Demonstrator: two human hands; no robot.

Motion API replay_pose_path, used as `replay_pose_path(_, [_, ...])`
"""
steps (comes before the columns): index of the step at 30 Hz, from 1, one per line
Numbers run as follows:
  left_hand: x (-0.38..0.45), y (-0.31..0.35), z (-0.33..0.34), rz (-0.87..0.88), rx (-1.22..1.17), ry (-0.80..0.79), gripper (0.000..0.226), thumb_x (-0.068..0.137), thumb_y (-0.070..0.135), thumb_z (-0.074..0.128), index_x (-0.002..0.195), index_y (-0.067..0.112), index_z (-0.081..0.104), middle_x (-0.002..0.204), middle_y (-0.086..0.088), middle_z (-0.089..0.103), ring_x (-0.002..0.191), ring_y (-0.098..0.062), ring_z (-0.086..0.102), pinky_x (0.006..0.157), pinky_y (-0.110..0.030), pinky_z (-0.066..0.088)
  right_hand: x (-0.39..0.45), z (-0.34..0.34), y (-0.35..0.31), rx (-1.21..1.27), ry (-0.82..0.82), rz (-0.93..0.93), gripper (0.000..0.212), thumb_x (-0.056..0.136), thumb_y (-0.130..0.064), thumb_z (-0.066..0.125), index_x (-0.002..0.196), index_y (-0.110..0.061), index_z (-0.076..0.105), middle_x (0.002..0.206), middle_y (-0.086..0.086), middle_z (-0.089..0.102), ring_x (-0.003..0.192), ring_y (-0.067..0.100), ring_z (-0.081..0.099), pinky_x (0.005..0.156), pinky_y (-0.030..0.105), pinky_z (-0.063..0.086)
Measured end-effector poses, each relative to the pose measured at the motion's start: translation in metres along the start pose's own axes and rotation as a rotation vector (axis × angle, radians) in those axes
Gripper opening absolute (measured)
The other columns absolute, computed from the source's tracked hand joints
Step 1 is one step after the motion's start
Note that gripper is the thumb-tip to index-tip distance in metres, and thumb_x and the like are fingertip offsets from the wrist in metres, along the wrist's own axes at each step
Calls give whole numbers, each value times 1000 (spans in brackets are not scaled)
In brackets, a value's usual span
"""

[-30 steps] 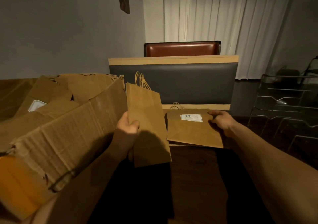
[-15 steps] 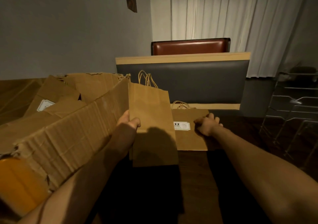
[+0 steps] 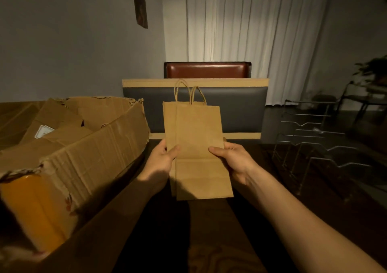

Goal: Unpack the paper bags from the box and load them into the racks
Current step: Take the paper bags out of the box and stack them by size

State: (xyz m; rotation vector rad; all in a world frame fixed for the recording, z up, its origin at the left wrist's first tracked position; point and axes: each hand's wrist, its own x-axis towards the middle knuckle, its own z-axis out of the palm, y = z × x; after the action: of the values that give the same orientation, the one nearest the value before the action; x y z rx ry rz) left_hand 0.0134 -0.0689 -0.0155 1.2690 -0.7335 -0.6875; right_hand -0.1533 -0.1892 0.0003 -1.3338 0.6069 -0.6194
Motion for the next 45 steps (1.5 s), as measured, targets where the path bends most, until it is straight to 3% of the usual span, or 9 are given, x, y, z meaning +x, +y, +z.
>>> replay_pose_path(7, [-32, 6, 8, -24, 16, 40, 27, 106, 21, 42, 126, 18, 61, 117, -3, 73, 112, -24, 67, 104, -52, 47, -43, -45, -6, 38, 239, -99, 22, 97, -13, 61, 118, -13, 64, 107, 7, 76, 101, 24, 72, 93, 42, 55])
replay_pose_path(13, [-62, 1, 22, -99, -9, -116, 28, 102, 32, 51, 130, 31, 55, 121, 1, 70, 115, -21, 65, 104, -50, 47, -71, -12, 3, -80, 55, -22, 19, 96, -13, 63, 114, -15, 69, 105, 8, 76, 96, 24, 73, 82, 40, 58])
replay_pose_path(17, [-77, -2, 25, 196, 431, 283, 48, 95, 14, 63, 138, 27, 45, 124, 2, 47, 107, -12, 55, 100, -38, 50, -84, 3, 8, -276, 337, -223, 28, 96, -20, 63, 123, -24, 66, 110, -9, 72, 106, 12, 66, 97, 40, 54])
replay_pose_path(23, [-98, -4, 42, 182, 27, -116, 45, 90, 35, 67, 132, 35, 52, 128, -3, 61, 115, -17, 64, 98, -33, 51, -116, 50, 27, -577, 123, -607, 22, 95, -28, 59, 112, -37, 69, 106, -28, 65, 108, -9, 57, 95, 16, 46])
replay_pose_path(28, [-83, -5, 20, 151, -154, 37, 28, 96, 12, 59, 123, 15, 62, 116, -11, 72, 111, -30, 68, 97, -48, 52, -109, 41, 39, -593, 105, -665, 37, 98, -17, 58, 134, -29, 60, 142, -19, 50, 139, -6, 33, 117, 21, 26])
replay_pose_path(31, [-86, -9, 14, 136, -216, -29, 38, 89, 13, 62, 127, 9, 58, 121, -15, 70, 112, -34, 67, 97, -52, 51, -103, 21, 30, -353, 180, -464, 65, 88, -17, 73, 142, -32, 40, 133, -20, 51, 121, -8, 51, 102, 20, 44])
replay_pose_path(34, [-91, -12, 16, 110, -217, -50, 40, 84, 16, 67, 123, 7, 61, 118, -18, 71, 110, -37, 68, 97, -57, 51, -102, 12, 36, -261, 132, -335, 40, 85, -12, 76, 118, -30, 61, 114, -9, 72, 104, 3, 68, 86, 22, 56])
replay_pose_path(39, [-91, -16, 15, 14, -242, 17, 29, 100, 23, 53, 122, 8, 63, 115, -19, 71, 108, -37, 68, 99, -60, 49, -103, -11, 50, -55, 217, -212, 26, 86, -5, 73, 109, -15, 72, 107, 4, 76, 102, 22, 72, 96, 48, 55])
replay_pose_path(45, [-94, -13, 25, -28, -129, 24, 37, 103, 43, 41, 121, 21, 64, 118, -8, 72, 112, -27, 67, 106, -54, 45, -102, -8, 55, -225, 111, -221, 36, 89, -5, 69, 116, -29, 65, 114, -6, 74, 108, 12, 69, 95, 37, 55])
